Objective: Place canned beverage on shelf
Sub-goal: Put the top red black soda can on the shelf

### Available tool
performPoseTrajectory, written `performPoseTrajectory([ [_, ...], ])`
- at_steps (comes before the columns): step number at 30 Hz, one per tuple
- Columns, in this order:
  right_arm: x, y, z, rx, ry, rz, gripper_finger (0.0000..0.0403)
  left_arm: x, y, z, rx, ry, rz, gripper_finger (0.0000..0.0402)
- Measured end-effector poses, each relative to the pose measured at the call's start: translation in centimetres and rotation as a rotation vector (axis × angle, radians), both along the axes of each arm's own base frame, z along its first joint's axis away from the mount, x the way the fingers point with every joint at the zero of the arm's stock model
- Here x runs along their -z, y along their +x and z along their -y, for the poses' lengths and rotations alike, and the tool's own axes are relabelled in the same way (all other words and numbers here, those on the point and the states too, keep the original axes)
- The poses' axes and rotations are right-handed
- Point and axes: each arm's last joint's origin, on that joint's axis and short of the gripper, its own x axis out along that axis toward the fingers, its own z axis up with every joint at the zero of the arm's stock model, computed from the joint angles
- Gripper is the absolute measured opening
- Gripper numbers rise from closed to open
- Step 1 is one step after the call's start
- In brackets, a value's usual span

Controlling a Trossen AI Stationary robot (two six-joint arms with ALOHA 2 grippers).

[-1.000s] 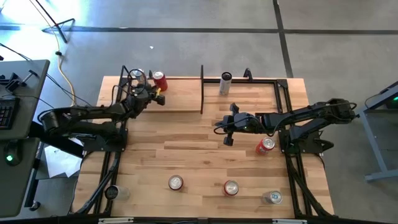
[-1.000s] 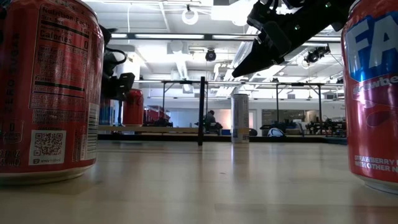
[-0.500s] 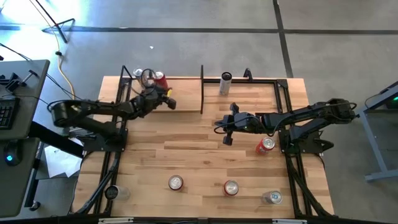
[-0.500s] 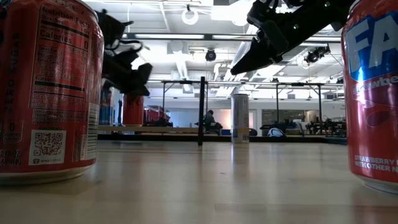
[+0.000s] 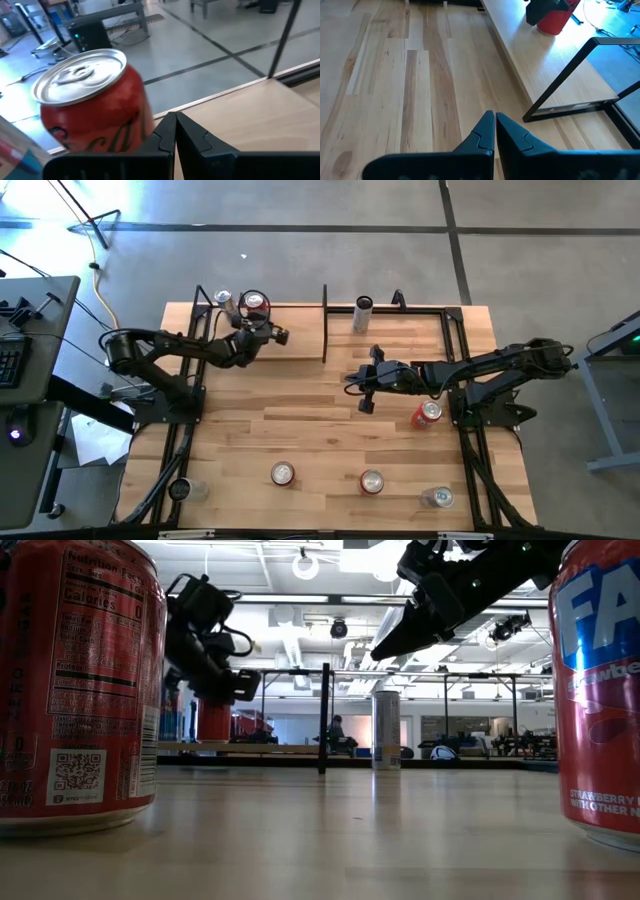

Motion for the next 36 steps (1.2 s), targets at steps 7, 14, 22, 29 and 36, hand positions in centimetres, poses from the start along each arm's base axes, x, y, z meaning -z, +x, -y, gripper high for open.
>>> performPoseTrajectory([
  [7, 0.0, 0.0, 0.0, 0.0, 0.0, 0.0, 0.0, 0.4, -0.4, -0.1, -0.033, -0.014, -0.058, 0.0],
  [14, 0.1, -0.1, 0.0, 0.0, 0.0, -0.01, 0.0, 1.0, -0.6, 0.5, -0.025, -0.053, -0.109, 0.0],
  [22, 0.1, -0.1, 0.0, 0.004, 0.005, -0.015, 0.0, 0.0, -1.9, 2.2, -0.049, -0.102, -0.151, 0.0],
  [29, 0.2, -0.1, 0.0, 0.006, 0.005, -0.021, 0.0, 0.6, -3.6, 3.0, -0.082, -0.123, -0.117, 0.0],
  [36, 0.2, -0.1, 0.0, 0.012, 0.002, -0.025, 0.0, 2.3, -5.5, 2.9, -0.074, -0.115, 0.042, 0.0],
])
